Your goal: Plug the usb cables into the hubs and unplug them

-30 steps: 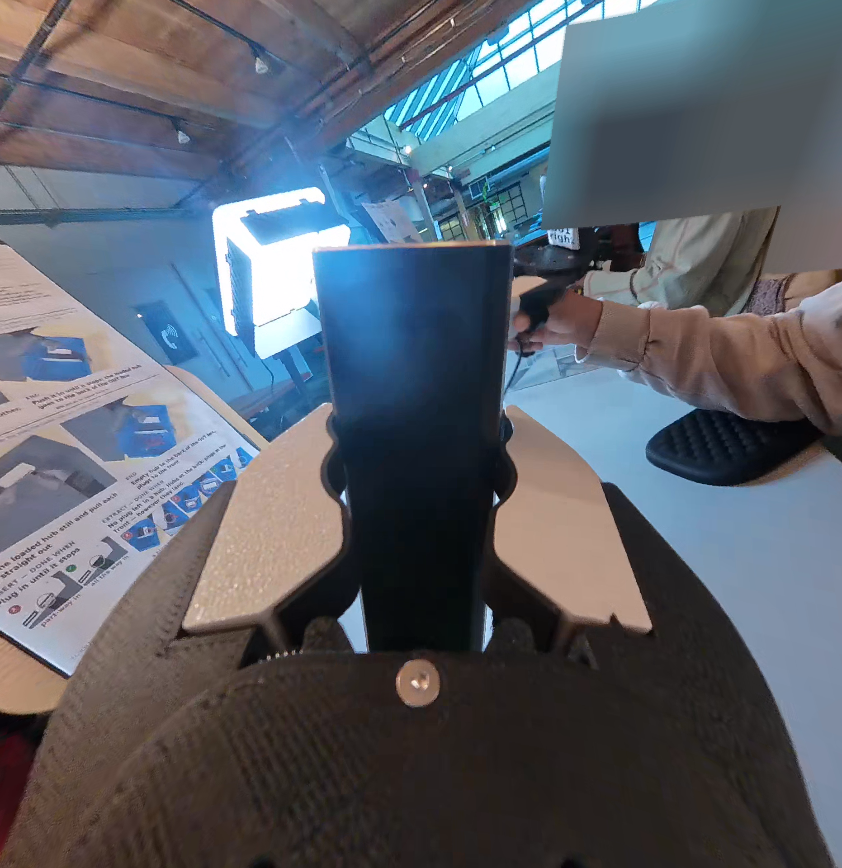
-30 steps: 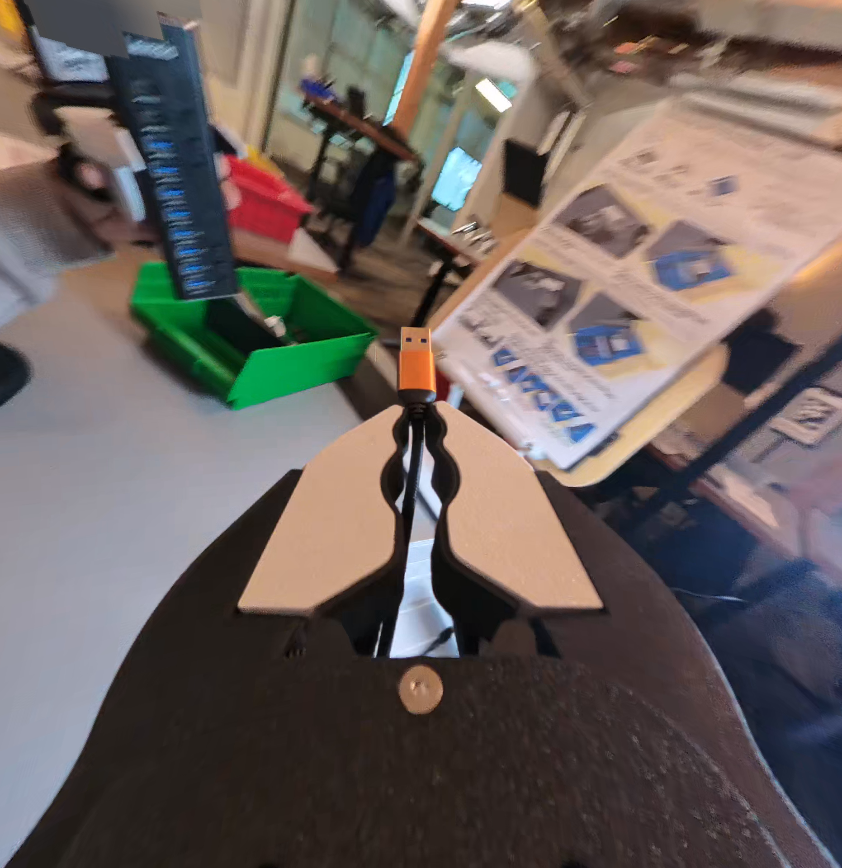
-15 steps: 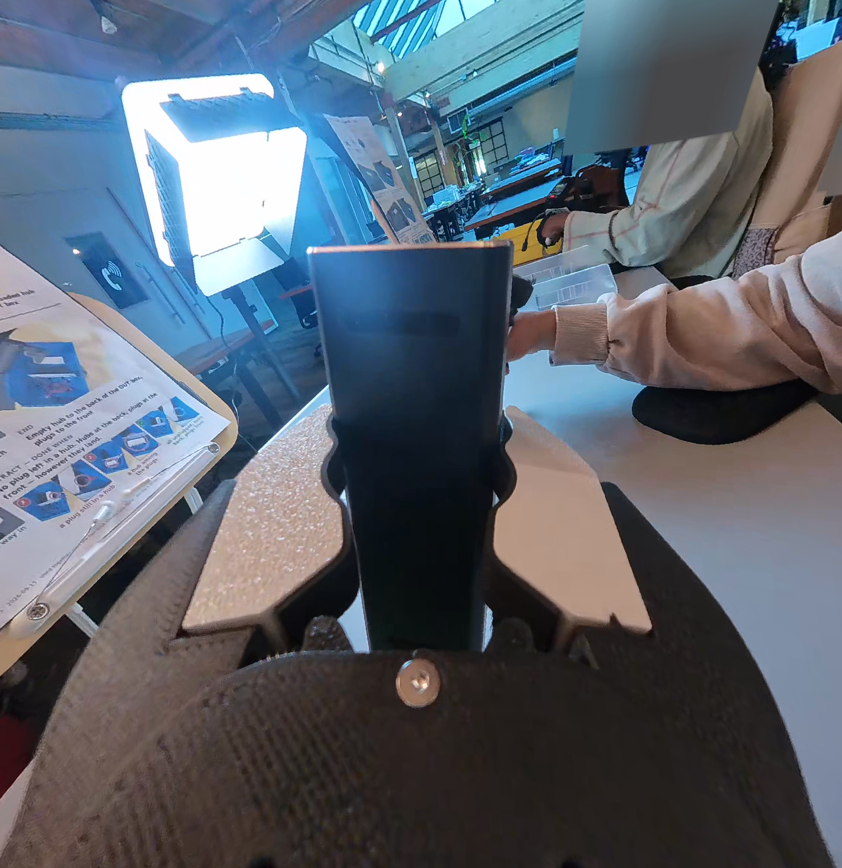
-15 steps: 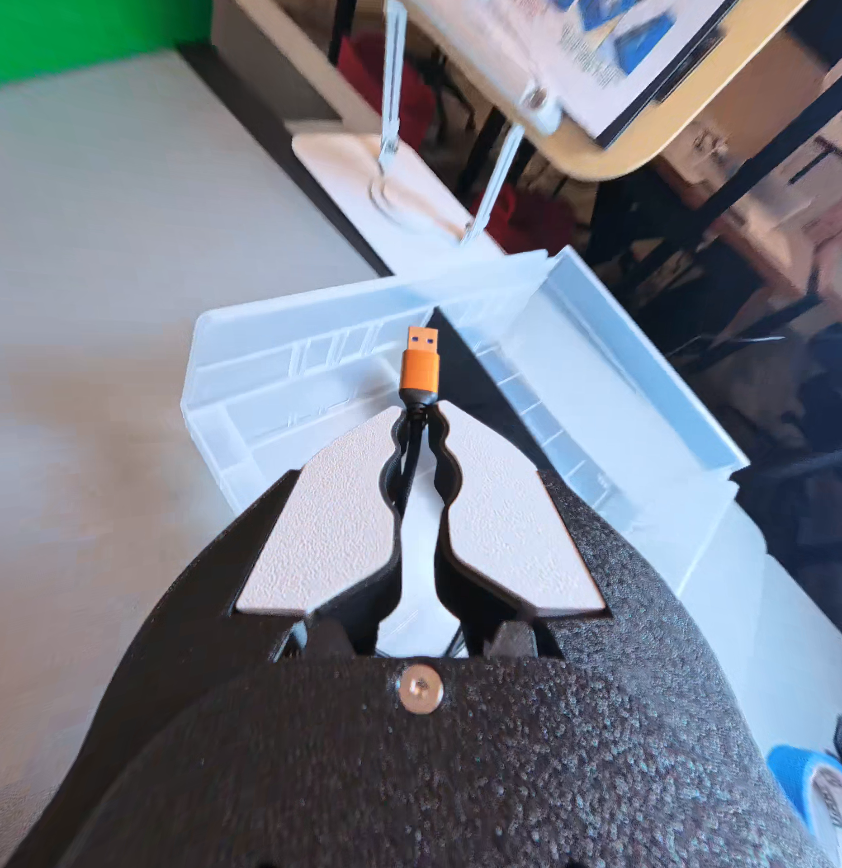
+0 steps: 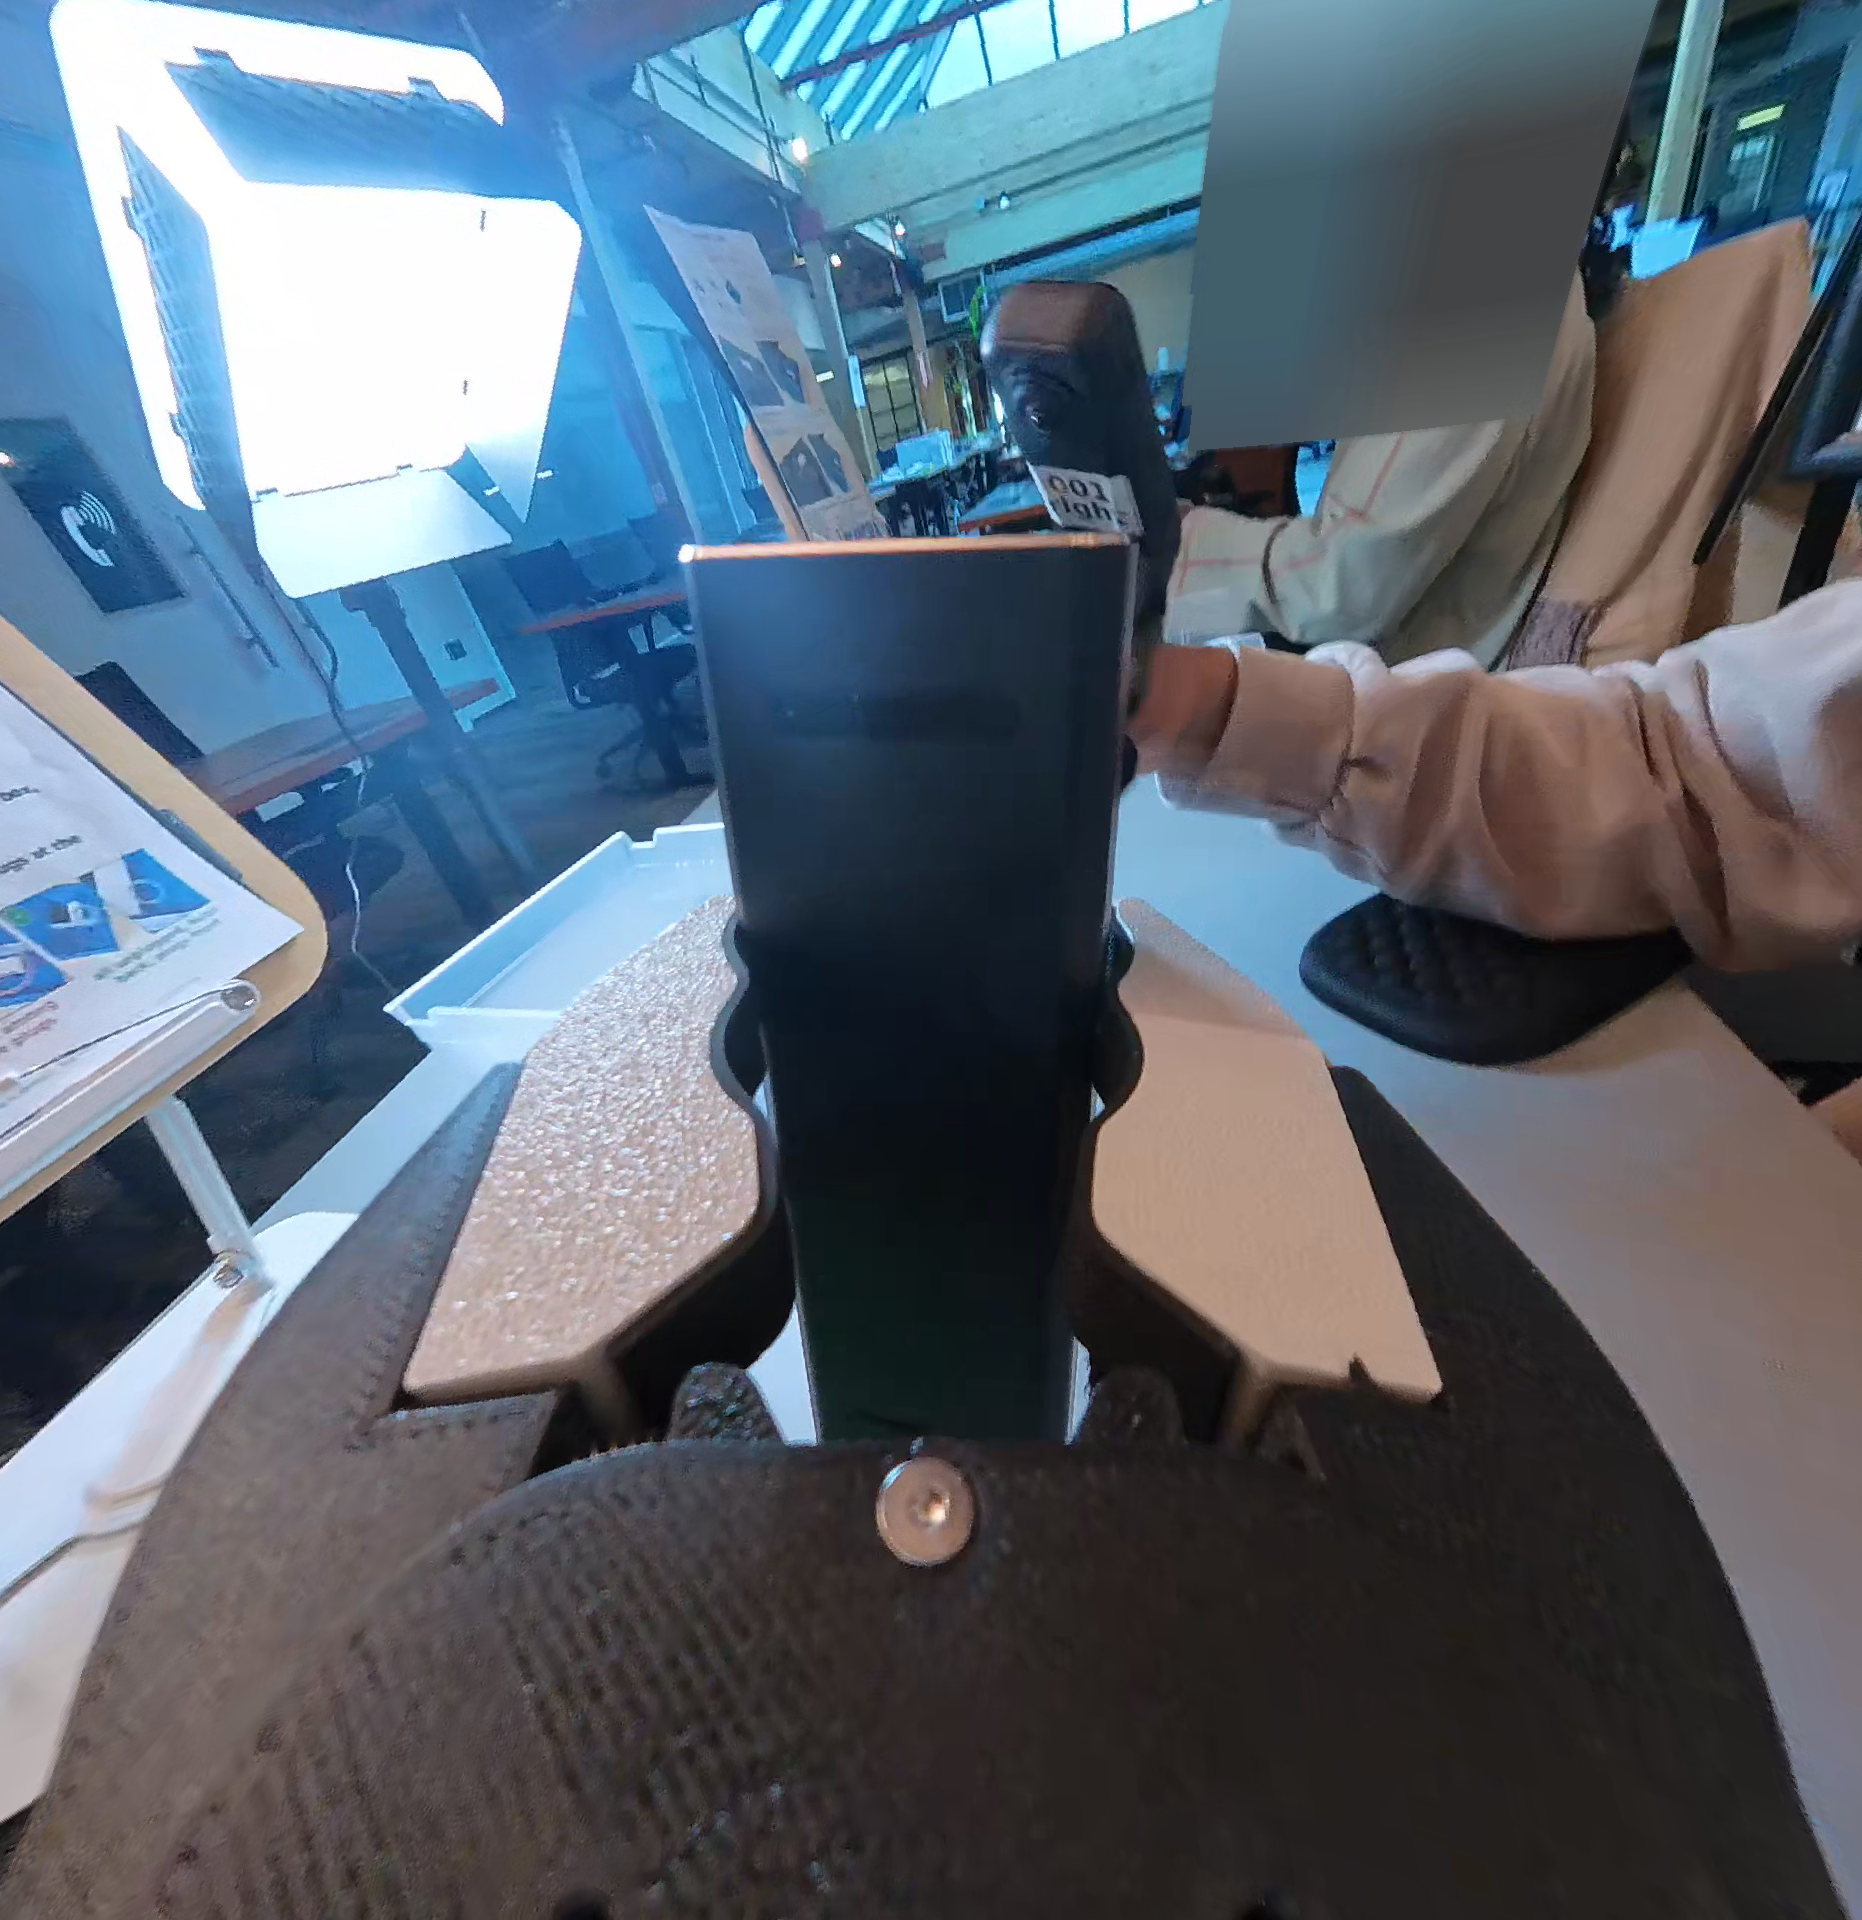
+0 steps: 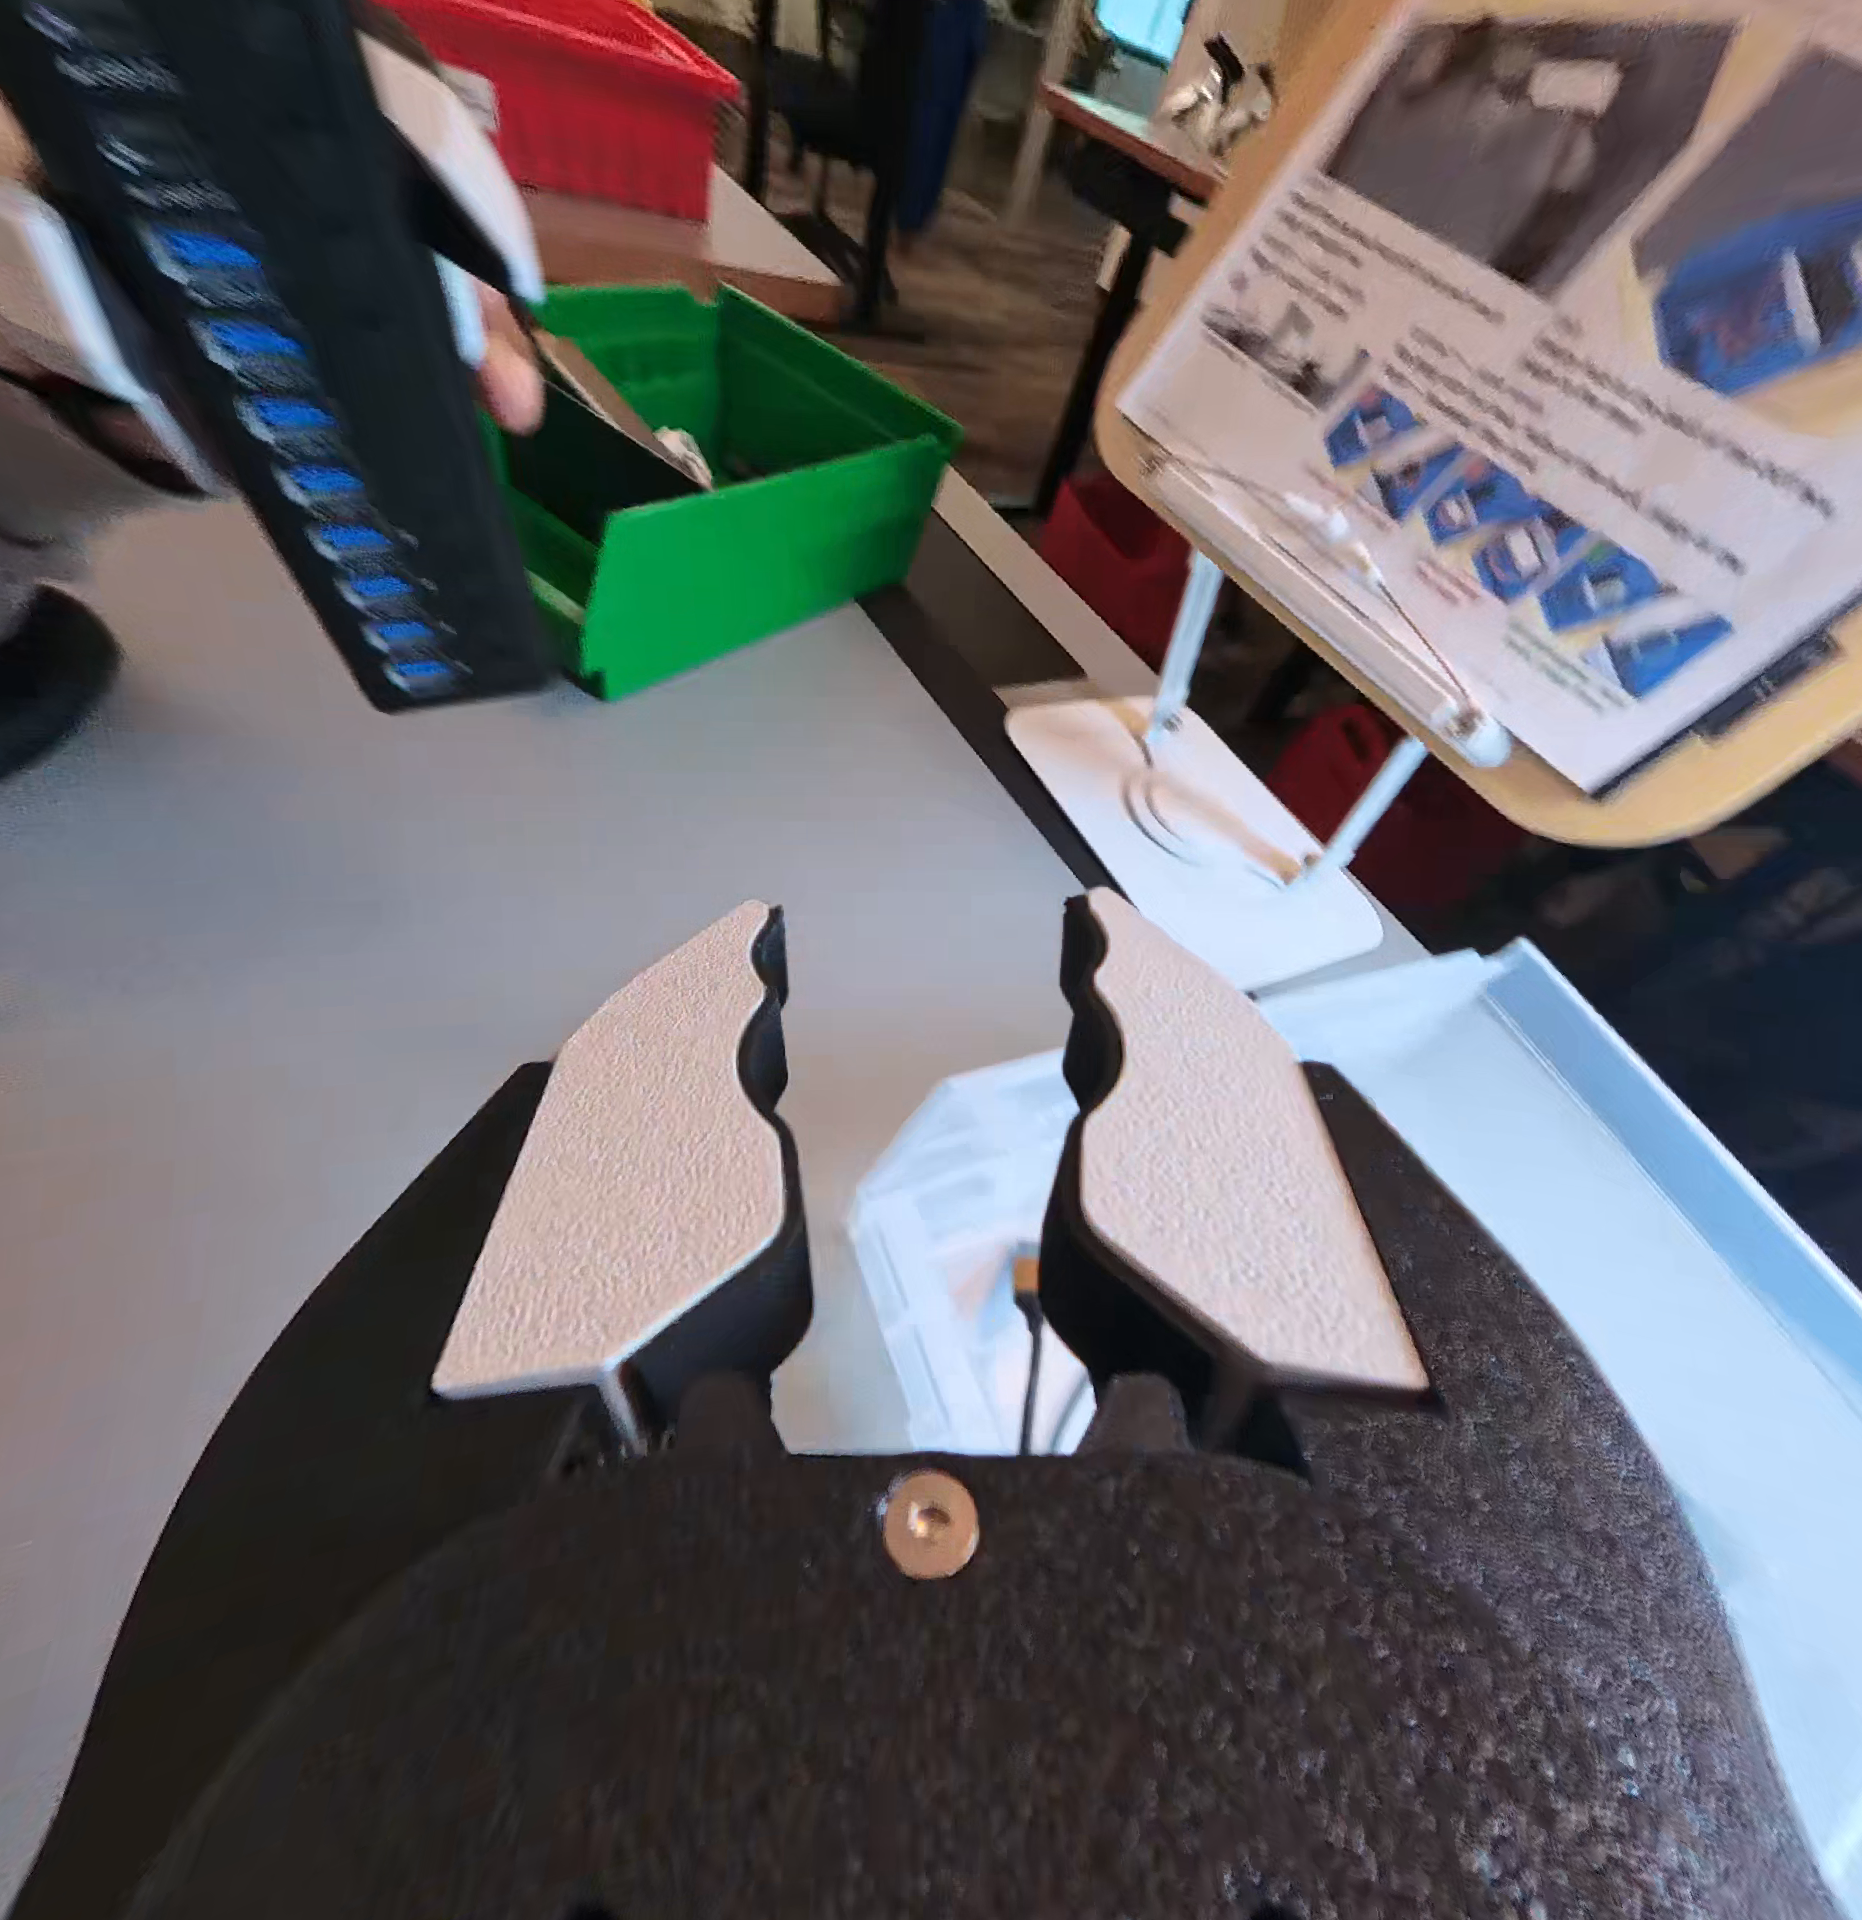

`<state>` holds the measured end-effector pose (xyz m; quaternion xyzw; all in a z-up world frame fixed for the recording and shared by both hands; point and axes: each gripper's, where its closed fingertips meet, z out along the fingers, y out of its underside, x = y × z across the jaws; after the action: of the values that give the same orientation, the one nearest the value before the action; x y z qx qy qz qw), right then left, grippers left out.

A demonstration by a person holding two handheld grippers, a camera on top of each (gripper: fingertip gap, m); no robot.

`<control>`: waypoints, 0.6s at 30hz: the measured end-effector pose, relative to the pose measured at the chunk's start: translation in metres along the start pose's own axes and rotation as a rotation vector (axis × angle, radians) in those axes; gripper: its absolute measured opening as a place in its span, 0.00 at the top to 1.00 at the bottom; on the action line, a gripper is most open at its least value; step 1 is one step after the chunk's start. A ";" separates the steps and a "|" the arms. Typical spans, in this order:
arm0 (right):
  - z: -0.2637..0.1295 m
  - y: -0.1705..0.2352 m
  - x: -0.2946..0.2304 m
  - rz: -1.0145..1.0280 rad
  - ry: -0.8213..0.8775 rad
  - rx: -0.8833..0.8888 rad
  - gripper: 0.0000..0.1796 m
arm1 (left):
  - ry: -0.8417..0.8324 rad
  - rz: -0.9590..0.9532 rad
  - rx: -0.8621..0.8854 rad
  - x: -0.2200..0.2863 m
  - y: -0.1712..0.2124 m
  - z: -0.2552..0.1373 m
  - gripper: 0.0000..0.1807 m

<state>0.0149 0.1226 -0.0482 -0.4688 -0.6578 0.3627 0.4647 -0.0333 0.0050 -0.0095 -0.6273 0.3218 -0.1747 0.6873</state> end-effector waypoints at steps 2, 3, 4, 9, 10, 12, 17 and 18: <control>0.007 -0.012 -0.029 -0.031 -0.085 0.025 0.69 | -0.013 -0.019 0.033 0.004 -0.006 0.008 0.65; 0.014 -0.017 -0.047 -0.032 -0.146 0.042 0.67 | -0.018 -0.028 0.052 0.006 -0.009 0.011 0.65; 0.022 -0.021 -0.068 -0.023 -0.215 0.060 0.65 | -0.016 -0.037 0.077 0.009 -0.012 0.014 0.65; 0.060 -0.033 -0.136 -0.008 -0.342 0.148 0.62 | 0.069 -0.123 0.175 0.032 -0.021 0.028 0.65; 0.063 -0.038 -0.142 0.003 -0.335 0.175 0.63 | 0.081 -0.133 0.183 0.036 -0.020 0.031 0.65; 0.066 -0.041 -0.143 -0.005 -0.294 0.193 0.62 | 0.093 -0.141 0.205 0.042 -0.020 0.036 0.65; 0.064 -0.042 -0.140 0.022 -0.258 0.230 0.64 | 0.077 -0.189 0.256 0.037 -0.022 0.035 0.65; 0.064 -0.042 -0.140 0.036 -0.266 0.230 0.64 | 0.075 -0.198 0.256 0.036 -0.021 0.035 0.65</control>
<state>-0.0400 -0.0263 -0.0674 -0.3723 -0.6590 0.5026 0.4176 0.0197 0.0053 0.0033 -0.5562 0.2590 -0.3042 0.7287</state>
